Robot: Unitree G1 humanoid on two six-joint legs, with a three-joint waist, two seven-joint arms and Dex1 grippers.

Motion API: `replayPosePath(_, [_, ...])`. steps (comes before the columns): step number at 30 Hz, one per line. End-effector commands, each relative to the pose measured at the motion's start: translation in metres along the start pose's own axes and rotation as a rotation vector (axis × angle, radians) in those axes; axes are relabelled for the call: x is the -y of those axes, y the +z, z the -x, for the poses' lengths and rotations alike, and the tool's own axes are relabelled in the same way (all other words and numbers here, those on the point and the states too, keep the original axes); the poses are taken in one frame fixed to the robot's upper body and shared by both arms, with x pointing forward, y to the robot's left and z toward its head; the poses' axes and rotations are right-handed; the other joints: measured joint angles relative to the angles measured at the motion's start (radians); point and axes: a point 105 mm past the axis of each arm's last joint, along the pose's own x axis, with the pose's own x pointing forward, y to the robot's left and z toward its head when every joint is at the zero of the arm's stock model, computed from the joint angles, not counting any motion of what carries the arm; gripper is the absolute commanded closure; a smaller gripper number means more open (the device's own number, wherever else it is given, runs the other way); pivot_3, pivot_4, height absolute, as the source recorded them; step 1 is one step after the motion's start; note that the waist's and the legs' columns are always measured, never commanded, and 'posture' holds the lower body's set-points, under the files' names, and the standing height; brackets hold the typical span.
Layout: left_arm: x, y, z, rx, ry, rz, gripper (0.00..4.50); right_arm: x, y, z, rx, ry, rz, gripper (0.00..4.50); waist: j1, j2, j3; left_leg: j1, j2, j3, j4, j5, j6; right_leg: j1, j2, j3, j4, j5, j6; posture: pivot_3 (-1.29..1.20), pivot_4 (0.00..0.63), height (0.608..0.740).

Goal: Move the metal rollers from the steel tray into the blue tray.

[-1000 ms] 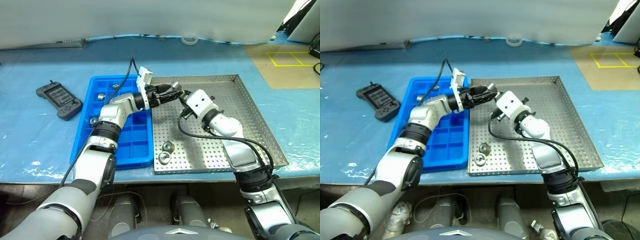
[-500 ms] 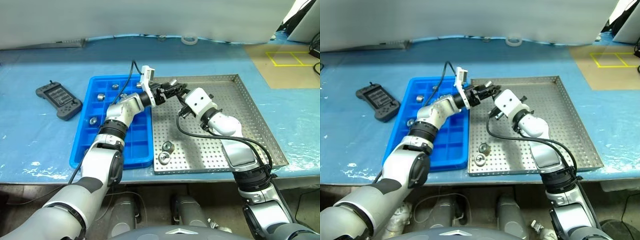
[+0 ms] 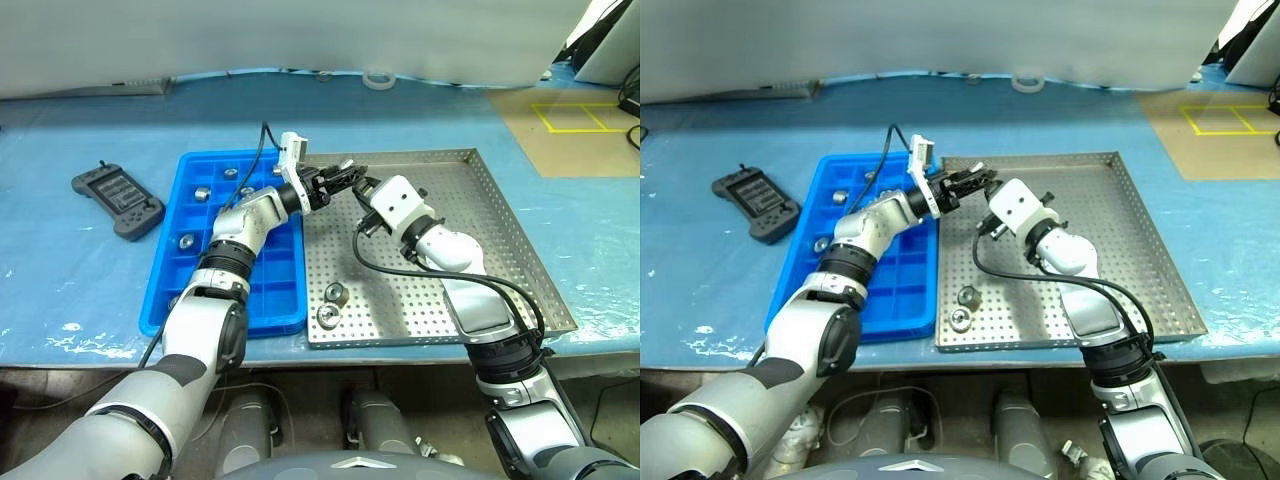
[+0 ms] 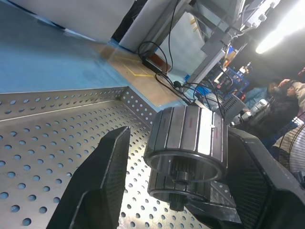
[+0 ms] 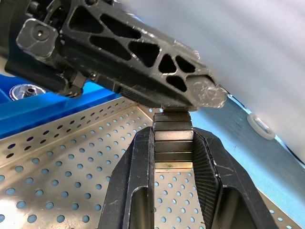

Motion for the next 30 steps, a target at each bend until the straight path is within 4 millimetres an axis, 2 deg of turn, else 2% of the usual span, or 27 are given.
replayPosePath(1, [0.005, 0.017, -0.003, 0.059, -0.015, -0.009, 1.56, 0.003, 0.014, 0.002, 0.056, -0.018, 0.018, 3.47, 0.0, 0.0, 0.0, 0.0, 0.0, 0.0, 0.0, 0.0, 0.0, 0.0, 0.0, 0.0, 0.0, 0.0, 0.0, -0.33, 0.15, 0.74])
replayPosePath(6, [0.004, 0.015, -0.003, 0.064, -0.008, 0.002, 1.56, 0.003, 0.014, 0.001, 0.055, -0.015, 0.017, 3.47, 0.0, 0.0, 0.0, 0.0, 0.0, 0.0, 0.0, 0.0, 0.0, 0.0, 0.0, 0.0, 0.0, 0.0, 0.0, -0.33, 0.15, 0.74])
replayPosePath(8, [0.005, 0.014, -0.003, 0.063, -0.018, 0.008, 1.89, 0.002, 0.014, 0.001, 0.056, -0.015, 0.017, 3.47, 0.0, 0.0, 0.0, 0.0, 0.0, 0.0, 0.0, 0.0, 0.0, 0.0, 0.0, 0.0, 0.0, 0.0, 0.0, -0.32, 0.15, 0.74])
replayPosePath(11, [0.006, 0.011, -0.002, 0.05, -0.028, 0.003, 2.72, 0.003, 0.014, 0.001, 0.055, -0.015, 0.018, 3.47, 0.0, 0.0, 0.0, 0.0, 0.0, 0.0, 0.0, 0.0, 0.0, 0.0, 0.0, 0.0, 0.0, 0.0, 0.0, -0.32, 0.15, 0.74])
replayPosePath(15, [0.003, 0.009, -0.003, 0.036, -0.004, -0.012, 2.76, 0.003, 0.014, 0.002, 0.052, -0.016, 0.021, 3.47, 0.0, 0.0, 0.0, 0.0, 0.0, 0.0, 0.0, 0.0, 0.0, 0.0, 0.0, 0.0, 0.0, 0.0, 0.0, -0.32, 0.15, 0.74])
replayPosePath(23, [0.009, 0.022, -0.003, 0.066, -0.036, -0.011, 2.76, 0.006, 0.013, 0.001, 0.052, -0.018, 0.026, 3.47, 0.0, 0.0, 0.0, 0.0, 0.0, 0.0, 0.0, 0.0, 0.0, 0.0, 0.0, 0.0, 0.0, 0.0, 0.0, -0.32, 0.15, 0.74])
replayPosePath(26, [0.018, 0.035, 0.004, 0.079, -0.1, -0.023, 2.76, 0.007, 0.008, 0.005, 0.036, -0.011, 0.04, 3.47, 0.0, 0.0, 0.0, 0.0, 0.0, 0.0, 0.0, 0.0, 0.0, 0.0, 0.0, 0.0, 0.0, 0.0, 0.0, -0.32, 0.15, 0.74])
replayPosePath(30, [0.012, 0.056, 0.018, 0.107, -0.067, -0.077, 2.76, 0.011, -0.001, 0.01, 0.012, -0.015, 0.05, 3.47, 0.001, 0.0, 0.0, 0.0, 0.0, 0.0, 0.0, 0.0, 0.0, 0.0, 0.0, 0.0, 0.0, 0.0, 0.0, -0.31, 0.15, 0.74])
